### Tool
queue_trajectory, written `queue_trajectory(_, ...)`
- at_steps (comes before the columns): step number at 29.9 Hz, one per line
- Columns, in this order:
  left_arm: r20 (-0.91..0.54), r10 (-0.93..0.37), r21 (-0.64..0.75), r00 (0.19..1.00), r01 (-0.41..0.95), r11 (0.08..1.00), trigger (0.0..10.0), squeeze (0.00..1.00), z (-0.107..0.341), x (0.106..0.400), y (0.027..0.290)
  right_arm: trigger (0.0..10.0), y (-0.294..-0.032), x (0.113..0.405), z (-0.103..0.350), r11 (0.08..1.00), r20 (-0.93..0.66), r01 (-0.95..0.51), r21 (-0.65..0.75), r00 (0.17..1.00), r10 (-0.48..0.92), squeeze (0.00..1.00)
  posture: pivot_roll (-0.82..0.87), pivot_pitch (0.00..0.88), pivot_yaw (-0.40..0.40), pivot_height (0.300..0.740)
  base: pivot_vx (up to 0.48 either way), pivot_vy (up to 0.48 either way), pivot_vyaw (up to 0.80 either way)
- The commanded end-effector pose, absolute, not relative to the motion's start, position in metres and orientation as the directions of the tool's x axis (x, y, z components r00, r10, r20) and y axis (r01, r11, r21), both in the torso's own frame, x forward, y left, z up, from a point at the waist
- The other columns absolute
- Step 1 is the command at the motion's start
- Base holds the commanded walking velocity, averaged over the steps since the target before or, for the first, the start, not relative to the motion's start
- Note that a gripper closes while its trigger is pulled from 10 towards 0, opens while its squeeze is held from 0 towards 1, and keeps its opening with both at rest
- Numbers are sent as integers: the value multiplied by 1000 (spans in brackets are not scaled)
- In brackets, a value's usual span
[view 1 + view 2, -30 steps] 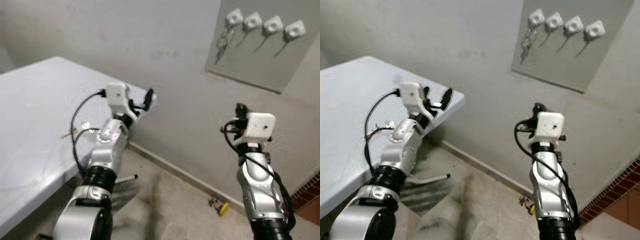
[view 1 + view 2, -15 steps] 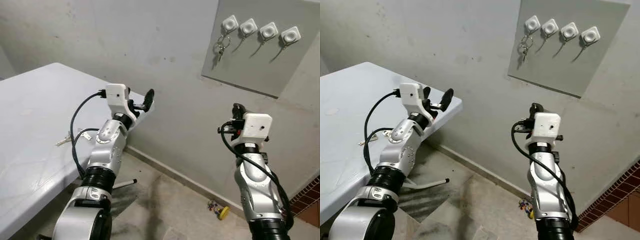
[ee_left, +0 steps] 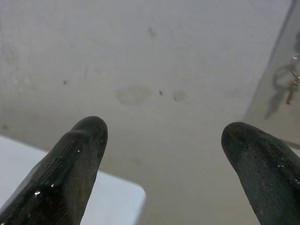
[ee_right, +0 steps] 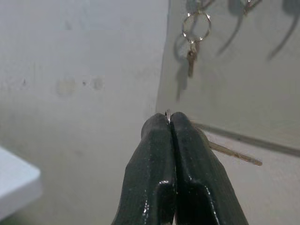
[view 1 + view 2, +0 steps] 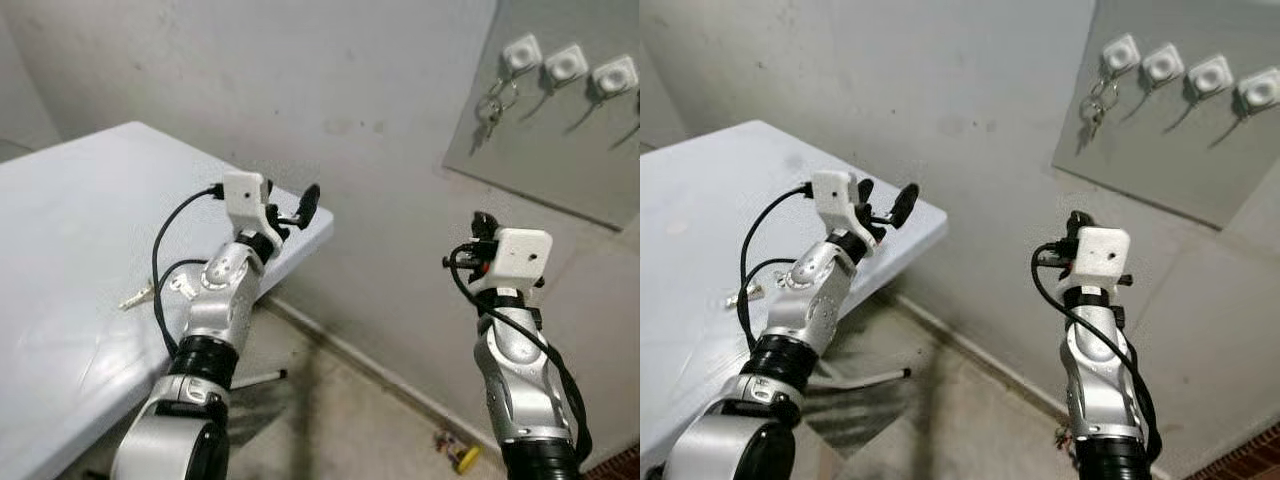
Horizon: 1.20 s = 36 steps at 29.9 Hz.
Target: Hang keys on a hook
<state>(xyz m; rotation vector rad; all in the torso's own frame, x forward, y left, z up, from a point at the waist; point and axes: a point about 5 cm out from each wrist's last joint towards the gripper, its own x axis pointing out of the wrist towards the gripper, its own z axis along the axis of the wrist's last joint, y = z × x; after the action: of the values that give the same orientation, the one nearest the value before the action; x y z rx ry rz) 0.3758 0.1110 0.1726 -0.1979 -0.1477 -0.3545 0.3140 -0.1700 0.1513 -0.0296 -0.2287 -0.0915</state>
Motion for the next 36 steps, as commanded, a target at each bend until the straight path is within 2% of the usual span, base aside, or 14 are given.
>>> queue_trajectory(1, 189, -337, -161, 922, 368, 916, 10000, 0, 179, 378, 105, 10000, -177, 314, 153, 994, 225, 109, -30, 969, -100, 0, -36, 0, -22, 732, 409, 0, -594)
queue_trajectory(19, 196, -326, -152, 925, 357, 922, 10000, 0, 180, 377, 105, 10000, -178, 316, 155, 992, 234, 119, -31, 966, -109, 0, -32, 0, -24, 732, 302, 0, -575)
queue_trajectory(36, 247, -331, -155, 911, 374, 914, 10000, 0, 187, 373, 102, 10000, -169, 318, 147, 996, 159, 38, -77, 987, -26, 0, -33, 0, -28, 732, 0, 0, 0)
